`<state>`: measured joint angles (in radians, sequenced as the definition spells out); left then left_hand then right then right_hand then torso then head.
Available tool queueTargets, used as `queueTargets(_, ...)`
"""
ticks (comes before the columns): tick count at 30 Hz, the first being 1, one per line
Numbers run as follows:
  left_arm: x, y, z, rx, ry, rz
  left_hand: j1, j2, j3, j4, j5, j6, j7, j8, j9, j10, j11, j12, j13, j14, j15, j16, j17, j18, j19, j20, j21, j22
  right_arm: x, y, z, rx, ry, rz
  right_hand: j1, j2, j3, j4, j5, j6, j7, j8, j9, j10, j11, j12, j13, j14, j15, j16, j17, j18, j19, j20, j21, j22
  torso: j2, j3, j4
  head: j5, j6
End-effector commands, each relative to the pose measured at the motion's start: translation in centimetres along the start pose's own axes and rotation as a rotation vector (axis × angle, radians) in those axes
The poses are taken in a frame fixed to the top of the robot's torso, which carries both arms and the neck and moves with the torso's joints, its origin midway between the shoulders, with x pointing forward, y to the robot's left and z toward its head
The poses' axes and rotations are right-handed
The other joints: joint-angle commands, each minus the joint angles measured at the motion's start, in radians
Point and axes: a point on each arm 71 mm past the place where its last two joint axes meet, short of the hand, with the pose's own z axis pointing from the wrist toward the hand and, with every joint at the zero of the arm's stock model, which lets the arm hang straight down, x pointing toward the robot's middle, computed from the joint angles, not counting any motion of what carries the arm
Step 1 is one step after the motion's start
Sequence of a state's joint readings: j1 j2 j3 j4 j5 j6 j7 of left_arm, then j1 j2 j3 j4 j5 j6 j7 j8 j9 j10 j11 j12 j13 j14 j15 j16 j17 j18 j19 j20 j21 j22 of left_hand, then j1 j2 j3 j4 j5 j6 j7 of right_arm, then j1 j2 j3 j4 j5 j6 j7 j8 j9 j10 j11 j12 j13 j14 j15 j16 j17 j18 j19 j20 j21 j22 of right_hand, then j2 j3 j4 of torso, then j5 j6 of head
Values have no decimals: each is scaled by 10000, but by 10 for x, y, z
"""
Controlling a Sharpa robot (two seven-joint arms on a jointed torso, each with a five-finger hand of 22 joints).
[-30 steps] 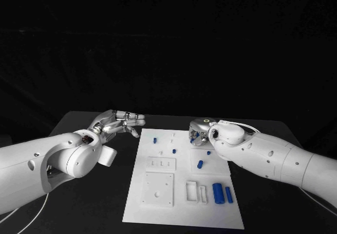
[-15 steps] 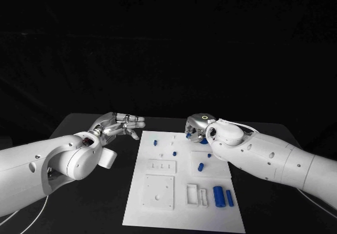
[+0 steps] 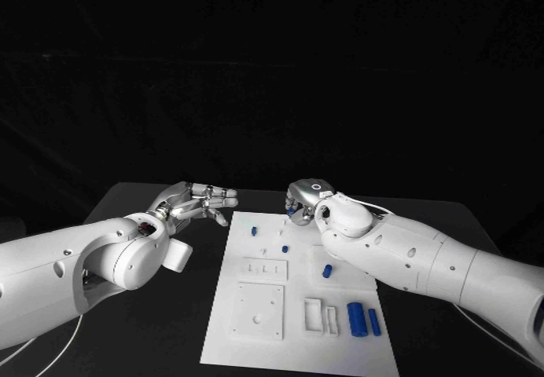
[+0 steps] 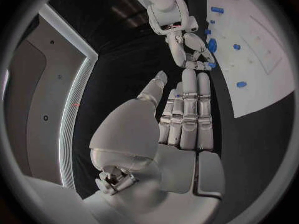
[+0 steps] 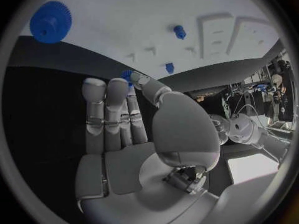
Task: Assemble the parts on the task board
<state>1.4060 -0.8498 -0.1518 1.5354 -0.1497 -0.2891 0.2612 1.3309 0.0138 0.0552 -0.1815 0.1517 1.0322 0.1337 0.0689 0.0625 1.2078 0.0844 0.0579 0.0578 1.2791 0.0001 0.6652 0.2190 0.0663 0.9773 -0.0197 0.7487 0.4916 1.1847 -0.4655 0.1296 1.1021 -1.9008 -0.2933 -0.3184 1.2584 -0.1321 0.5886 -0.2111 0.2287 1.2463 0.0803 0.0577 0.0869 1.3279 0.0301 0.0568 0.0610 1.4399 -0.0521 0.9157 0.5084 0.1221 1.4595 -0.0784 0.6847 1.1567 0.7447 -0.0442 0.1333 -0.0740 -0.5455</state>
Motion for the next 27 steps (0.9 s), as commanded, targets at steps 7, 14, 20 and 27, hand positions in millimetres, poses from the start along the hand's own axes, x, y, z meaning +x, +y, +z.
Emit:
queueTargets(7,4,-2,2,112,-1,84,25,17,-21,0,-13,-37,12,-19,14,-68,1,13,10,-81,16,28,-8,96,9,36,-33,-9,7,9,5,14,-254,-212,41,-94,-26,39,2,65,24,67,-23,24,2,17,5,-24,-67,49,3,2,94,-23,-182,100,11,-91,140,-71,-13)
queueTargets(14,5,-3,3,125,27,90,25,17,-21,0,-13,-37,12,-19,14,-68,1,13,10,-81,16,28,-8,96,9,36,-33,-9,12,12,6,-109,-60,-264,47,-90,-54,22,15,59,25,64,-25,15,5,15,4,-24,-65,51,-1,-5,117,-26,-240,156,31,-90,141,-49,-18)
queueTargets(20,5,-4,3,135,37,100,25,17,-21,0,-13,-37,12,-19,14,-68,1,13,10,-81,16,28,-8,96,9,36,-33,-9,16,13,5,-182,144,-326,47,-89,-67,16,16,58,25,65,-26,16,5,17,5,-22,-64,54,0,-6,122,-25,-250,175,33,-87,128,-12,-43)
queueTargets(27,4,-4,2,137,31,110,25,17,-21,0,-13,-37,12,-19,14,-68,1,13,10,-81,16,28,-8,96,9,36,-33,-9,19,9,4,-85,286,-418,44,-73,-102,-6,22,63,24,66,-27,15,4,16,5,-26,-63,56,-5,-8,140,-24,-327,251,38,-85,114,11,-48)
